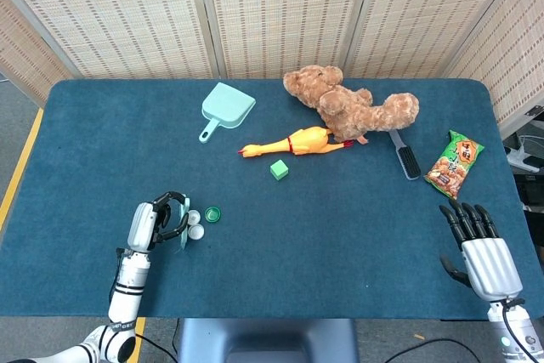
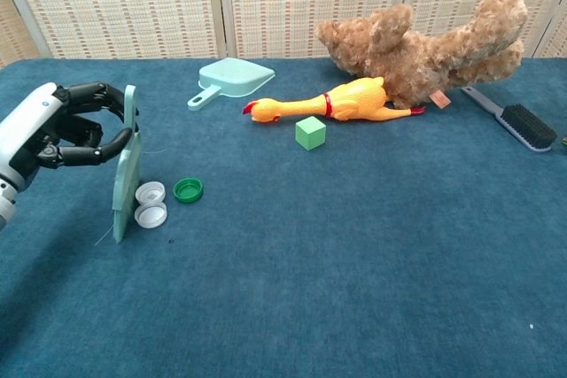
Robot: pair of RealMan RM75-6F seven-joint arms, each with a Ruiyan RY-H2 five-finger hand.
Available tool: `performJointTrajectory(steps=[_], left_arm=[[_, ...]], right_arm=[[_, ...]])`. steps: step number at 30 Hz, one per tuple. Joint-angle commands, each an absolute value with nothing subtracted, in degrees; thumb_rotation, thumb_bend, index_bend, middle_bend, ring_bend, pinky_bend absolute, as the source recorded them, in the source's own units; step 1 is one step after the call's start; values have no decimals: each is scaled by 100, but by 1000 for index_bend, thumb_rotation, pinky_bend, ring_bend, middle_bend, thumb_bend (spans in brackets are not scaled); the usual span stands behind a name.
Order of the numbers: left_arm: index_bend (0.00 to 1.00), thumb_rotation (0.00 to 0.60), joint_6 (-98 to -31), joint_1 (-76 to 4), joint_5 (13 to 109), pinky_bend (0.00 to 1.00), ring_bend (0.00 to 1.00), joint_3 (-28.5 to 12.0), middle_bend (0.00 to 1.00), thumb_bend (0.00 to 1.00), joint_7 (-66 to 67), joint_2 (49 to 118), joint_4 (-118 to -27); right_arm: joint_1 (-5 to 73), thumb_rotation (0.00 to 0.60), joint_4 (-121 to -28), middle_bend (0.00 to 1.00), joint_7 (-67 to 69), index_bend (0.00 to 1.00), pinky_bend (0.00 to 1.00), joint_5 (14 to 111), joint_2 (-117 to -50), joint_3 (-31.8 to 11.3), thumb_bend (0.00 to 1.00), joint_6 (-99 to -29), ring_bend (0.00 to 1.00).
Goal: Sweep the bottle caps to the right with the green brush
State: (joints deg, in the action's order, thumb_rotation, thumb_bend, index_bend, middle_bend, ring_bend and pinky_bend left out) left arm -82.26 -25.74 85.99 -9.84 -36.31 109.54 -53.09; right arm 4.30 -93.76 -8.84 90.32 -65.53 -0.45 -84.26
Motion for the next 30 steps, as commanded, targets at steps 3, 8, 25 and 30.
performJointTrajectory(steps=[3, 8, 25, 30], left_arm=[[798, 600, -8208, -2657, 8623, 973, 848, -997, 958, 691, -3648, 11039, -5329], [798, 600, -8176, -2764, 8644, 973, 848, -1022, 959, 691, -3651, 11160, -5354], [798, 600, -8127, -3125, 8799, 973, 848, -1007, 959, 692, -3625, 11785, -5204], [798, 600, -8041, -3279, 8793, 973, 848, -1058, 958, 691, -3604, 11968, -5085]], right_arm=[[444, 600, -9367, 0, -895, 0, 0, 9023, -6564, -42, 237, -8389, 0], [441, 600, -9368, 0, -894, 0, 0, 9023, -6559, -41, 237, -8391, 0], [381, 600, -9416, 0, -802, 0, 0, 9037, -6469, -72, 237, -8533, 0], [362, 600, -9422, 0, -747, 0, 0, 9041, -6433, -89, 237, -8583, 0]])
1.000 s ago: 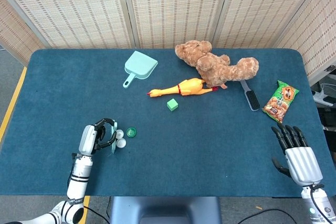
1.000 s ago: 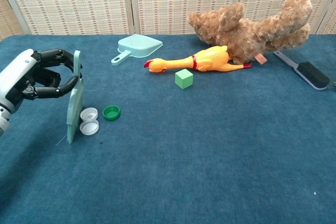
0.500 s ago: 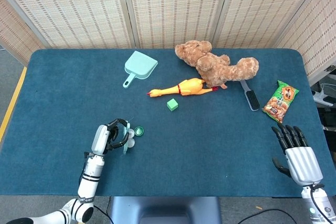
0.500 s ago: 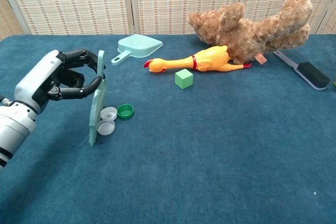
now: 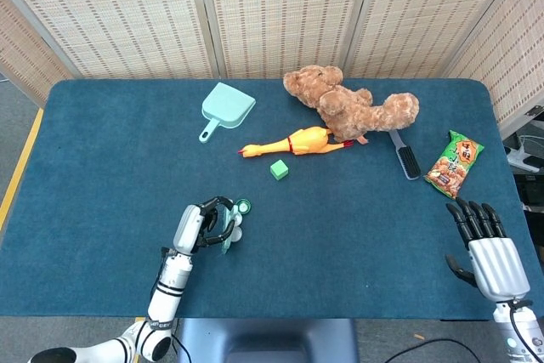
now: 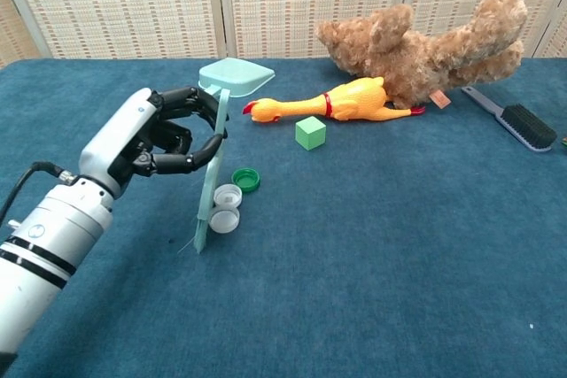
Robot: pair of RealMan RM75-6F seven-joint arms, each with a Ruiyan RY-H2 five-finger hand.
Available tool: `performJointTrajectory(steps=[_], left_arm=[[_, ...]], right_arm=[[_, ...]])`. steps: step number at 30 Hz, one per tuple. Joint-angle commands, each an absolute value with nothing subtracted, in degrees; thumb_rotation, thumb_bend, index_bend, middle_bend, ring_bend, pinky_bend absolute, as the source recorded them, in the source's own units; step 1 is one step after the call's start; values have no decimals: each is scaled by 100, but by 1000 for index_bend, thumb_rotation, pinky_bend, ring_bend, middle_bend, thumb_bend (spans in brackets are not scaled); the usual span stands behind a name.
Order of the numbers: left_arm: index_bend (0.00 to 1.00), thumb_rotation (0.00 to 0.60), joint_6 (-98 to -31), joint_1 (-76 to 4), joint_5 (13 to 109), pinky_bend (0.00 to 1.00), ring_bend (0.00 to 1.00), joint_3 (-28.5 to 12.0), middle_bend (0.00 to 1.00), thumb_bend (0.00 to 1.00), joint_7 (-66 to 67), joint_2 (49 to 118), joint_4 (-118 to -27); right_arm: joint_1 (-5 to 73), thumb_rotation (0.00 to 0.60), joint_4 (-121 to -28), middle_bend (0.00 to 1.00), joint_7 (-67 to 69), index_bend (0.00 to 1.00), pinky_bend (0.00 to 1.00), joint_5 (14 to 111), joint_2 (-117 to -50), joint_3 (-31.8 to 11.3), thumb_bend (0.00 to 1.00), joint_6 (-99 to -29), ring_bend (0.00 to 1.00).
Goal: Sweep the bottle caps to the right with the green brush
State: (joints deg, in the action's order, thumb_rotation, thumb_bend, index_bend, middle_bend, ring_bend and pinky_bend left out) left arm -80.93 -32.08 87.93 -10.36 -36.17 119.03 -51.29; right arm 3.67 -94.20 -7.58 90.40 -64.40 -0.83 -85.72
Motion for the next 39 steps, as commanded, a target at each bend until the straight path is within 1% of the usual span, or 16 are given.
performJointTrajectory(steps=[1, 4, 8, 14, 19, 25, 28, 33, 39], left_arm=[[798, 600, -8008, -3310, 8790, 973, 847, -1063, 958, 691, -3601, 11994, -5076], [798, 600, -7961, -3392, 8783, 973, 848, -1087, 959, 692, -3573, 12098, -5031], [798, 600, -8064, -3471, 8834, 973, 848, -1131, 959, 692, -3549, 12175, -4977], [797, 600, -8196, -3586, 8809, 973, 848, -1361, 958, 691, -3481, 11951, -5106], [797, 600, -8055, -3622, 8641, 974, 848, -1471, 958, 692, -3420, 11798, -4896], [798, 600, -7748, -3686, 8440, 974, 848, -1477, 958, 691, -3592, 11950, -4341], [797, 600, -7723, -3765, 8455, 974, 848, -1445, 958, 691, -3658, 12102, -4085], [797, 600, -7698, -3947, 8502, 974, 848, -1428, 958, 692, -3714, 12284, -3916], [798, 600, -7786, -4042, 8616, 974, 848, -1308, 958, 692, -3738, 12481, -3809]], right_arm=[[359, 600, -9419, 0, -741, 0, 0, 9038, -6429, -92, 237, -8588, 0], [354, 600, -9412, 0, -730, 0, 0, 9023, -6421, -103, 237, -8594, 0], [361, 600, -9401, 0, -721, 0, 0, 9000, -6420, -111, 237, -8570, 0], [367, 600, -9392, 0, -722, 0, 0, 8977, -6424, -117, 237, -8542, 0], [364, 600, -9402, 0, -755, 0, 0, 8993, -6435, -110, 237, -8545, 0], [364, 600, -9425, 0, -804, 0, 0, 9012, -6451, -95, 237, -8533, 0], [357, 600, -9434, 0, -805, 0, 0, 9020, -6446, -91, 237, -8543, 0], [345, 600, -9433, 0, -768, 0, 0, 8998, -6426, -111, 237, -8570, 0], [353, 600, -9434, 0, -730, 0, 0, 8969, -6405, -117, 237, -8536, 0]])
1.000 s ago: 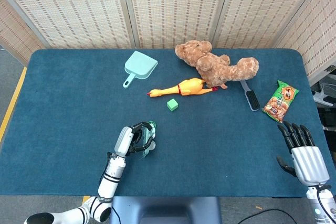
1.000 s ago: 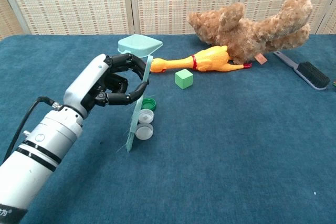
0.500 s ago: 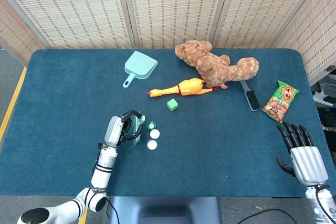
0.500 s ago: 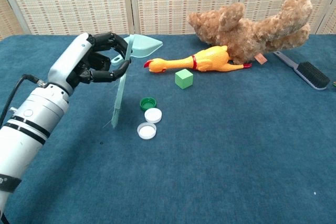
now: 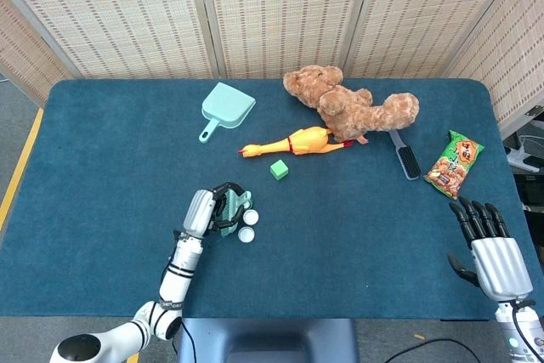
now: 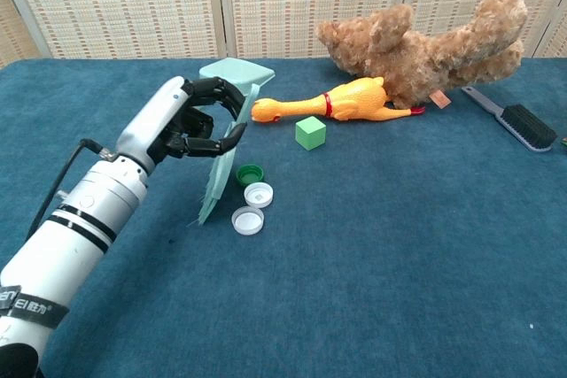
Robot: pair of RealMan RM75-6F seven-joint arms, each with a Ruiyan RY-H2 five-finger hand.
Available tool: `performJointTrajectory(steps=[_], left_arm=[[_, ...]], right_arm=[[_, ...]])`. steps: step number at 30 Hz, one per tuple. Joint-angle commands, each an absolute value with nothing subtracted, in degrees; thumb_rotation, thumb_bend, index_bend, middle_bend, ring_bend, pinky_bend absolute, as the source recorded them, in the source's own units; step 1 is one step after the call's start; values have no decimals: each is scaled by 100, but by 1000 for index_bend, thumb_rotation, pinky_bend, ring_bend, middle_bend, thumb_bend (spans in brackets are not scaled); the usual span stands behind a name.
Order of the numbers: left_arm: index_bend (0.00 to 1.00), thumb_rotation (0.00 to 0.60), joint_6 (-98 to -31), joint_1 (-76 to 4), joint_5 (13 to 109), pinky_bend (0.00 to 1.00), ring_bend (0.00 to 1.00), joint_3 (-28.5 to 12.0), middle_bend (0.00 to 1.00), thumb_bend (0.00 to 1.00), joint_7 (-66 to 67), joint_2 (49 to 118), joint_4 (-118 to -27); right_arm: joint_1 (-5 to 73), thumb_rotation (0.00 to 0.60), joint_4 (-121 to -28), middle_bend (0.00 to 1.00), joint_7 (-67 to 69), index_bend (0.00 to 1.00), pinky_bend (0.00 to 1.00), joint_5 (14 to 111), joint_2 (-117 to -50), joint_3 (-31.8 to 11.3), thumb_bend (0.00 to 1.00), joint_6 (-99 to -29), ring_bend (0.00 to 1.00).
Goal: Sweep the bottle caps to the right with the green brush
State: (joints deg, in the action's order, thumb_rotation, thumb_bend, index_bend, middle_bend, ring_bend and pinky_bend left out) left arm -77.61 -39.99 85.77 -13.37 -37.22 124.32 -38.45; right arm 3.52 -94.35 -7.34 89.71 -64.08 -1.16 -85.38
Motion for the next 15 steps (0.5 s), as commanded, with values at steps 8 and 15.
performJointTrajectory(steps=[8, 15], left_arm=[[798, 600, -7835, -4148, 8699, 974, 848, -1222, 958, 692, -3824, 12630, -3846], [797, 600, -8012, -4200, 8805, 974, 848, -1180, 958, 691, -3840, 12637, -4067]], right_arm=[[361, 600, -9419, 0, -719, 0, 0, 8921, -6399, -131, 237, -8500, 0], [365, 600, -9431, 0, -750, 0, 0, 8913, -6407, -126, 237, -8479, 0]])
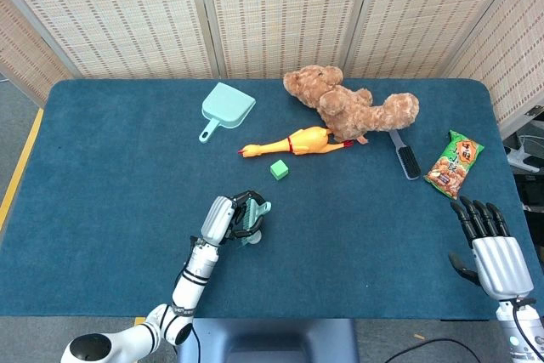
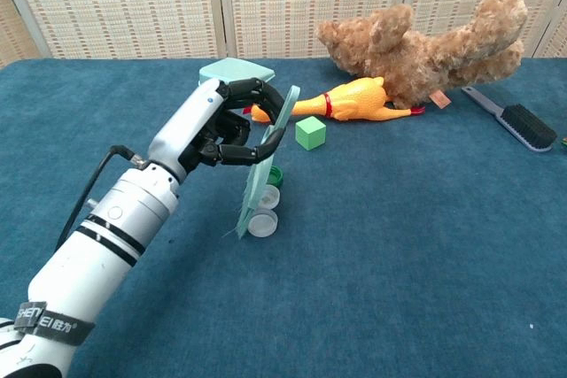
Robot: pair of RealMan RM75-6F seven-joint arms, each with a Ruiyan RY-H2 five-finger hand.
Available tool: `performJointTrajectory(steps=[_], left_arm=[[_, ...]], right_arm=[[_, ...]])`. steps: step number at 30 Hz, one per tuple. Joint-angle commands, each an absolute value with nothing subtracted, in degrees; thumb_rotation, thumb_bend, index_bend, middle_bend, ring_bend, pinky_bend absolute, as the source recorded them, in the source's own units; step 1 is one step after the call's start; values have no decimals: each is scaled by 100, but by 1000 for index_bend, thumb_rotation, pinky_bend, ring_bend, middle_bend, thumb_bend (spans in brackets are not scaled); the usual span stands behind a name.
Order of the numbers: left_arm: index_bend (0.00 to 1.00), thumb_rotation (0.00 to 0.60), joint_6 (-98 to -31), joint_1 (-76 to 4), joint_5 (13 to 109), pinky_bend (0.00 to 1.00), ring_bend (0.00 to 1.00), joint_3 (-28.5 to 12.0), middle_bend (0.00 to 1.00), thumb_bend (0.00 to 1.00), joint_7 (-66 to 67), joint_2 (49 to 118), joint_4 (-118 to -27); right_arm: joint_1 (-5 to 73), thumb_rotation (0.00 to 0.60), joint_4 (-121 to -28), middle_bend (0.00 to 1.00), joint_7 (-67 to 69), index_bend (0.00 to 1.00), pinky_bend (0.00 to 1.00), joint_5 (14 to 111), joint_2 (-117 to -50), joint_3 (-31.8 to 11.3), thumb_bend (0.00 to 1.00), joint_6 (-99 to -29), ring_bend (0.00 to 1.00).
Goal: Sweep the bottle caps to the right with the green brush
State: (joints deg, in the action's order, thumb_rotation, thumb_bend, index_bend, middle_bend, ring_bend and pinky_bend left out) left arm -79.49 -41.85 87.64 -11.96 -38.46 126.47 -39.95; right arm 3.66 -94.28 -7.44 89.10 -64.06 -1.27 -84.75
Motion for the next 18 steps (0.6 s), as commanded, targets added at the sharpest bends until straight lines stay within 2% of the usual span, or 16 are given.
performJointTrajectory(steps=[1, 9, 13, 18], left_arm=[[797, 600, -8042, -4207, 8824, 974, 848, -1175, 958, 691, -3825, 12625, -4096], [797, 600, -8469, -4157, 9010, 974, 848, -1153, 958, 691, -3578, 12193, -4280], [797, 600, -8823, -3940, 9287, 975, 848, -879, 958, 690, -3190, 11641, -4349], [797, 600, -9047, -3783, 9457, 975, 848, -685, 960, 691, -2907, 11338, -4191]], right_arm=[[363, 600, -9432, 0, -752, 0, 0, 8915, -6407, -125, 237, -8481, 0], [361, 600, -9432, 0, -730, 0, 0, 8936, -6392, -115, 237, -8484, 0], [363, 600, -9443, 0, -733, 0, 0, 8957, -6389, -102, 237, -8477, 0], [355, 600, -9459, 0, -749, 0, 0, 8982, -6387, -93, 237, -8497, 0]])
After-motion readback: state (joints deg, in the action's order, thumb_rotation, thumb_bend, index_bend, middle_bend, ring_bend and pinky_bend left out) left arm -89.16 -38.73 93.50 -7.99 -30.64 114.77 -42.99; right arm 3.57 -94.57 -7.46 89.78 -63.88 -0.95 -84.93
